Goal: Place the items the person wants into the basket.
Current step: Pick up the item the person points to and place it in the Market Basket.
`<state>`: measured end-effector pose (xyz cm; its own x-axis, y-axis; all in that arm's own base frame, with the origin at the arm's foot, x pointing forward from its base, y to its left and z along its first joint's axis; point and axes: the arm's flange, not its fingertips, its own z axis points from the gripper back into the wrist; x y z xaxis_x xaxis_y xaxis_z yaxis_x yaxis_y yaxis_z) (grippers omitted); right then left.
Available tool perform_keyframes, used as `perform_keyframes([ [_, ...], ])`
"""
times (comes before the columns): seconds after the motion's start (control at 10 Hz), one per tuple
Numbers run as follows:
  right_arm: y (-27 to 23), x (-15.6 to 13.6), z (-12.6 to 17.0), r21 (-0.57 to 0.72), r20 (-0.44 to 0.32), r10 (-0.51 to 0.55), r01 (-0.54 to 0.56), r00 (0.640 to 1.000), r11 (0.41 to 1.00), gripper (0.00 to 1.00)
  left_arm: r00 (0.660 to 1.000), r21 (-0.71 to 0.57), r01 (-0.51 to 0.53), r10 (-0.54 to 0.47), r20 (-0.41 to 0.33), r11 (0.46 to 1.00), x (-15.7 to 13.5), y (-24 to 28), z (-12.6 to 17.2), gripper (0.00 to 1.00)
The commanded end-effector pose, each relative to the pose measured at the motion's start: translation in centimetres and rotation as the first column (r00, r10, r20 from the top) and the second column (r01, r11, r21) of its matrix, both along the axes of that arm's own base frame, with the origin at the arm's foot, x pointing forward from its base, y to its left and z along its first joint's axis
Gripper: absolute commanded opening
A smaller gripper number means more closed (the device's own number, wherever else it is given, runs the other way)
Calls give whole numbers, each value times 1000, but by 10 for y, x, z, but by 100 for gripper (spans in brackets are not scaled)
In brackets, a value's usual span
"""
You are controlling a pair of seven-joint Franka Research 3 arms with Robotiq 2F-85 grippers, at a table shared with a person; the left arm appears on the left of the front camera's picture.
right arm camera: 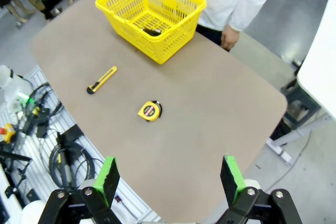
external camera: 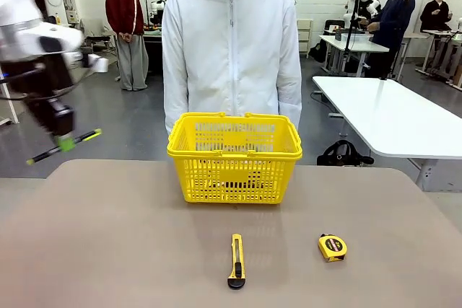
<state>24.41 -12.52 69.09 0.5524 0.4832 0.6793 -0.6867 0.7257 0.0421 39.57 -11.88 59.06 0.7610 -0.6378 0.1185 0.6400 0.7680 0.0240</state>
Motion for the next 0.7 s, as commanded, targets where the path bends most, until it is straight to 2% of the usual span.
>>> perform_keyframes([
  [0.0,1,1,-2,18,2,21,-21,1000,1000,100,982,45,185,-186,21,982,74,-62,24,11],
  [0.1,1,1,-2,18,2,21,-21,1000,1000,100,965,71,257,-260,34,964,94,-95,27,11],
  [0.3,1,1,-2,18,2,21,-21,1000,1000,100,919,65,388,-391,41,919,121,-150,14,11],
  [0.6,1,1,-2,18,2,21,-21,1000,1000,100,850,61,518,-522,80,853,150,-197,-30,11],
])
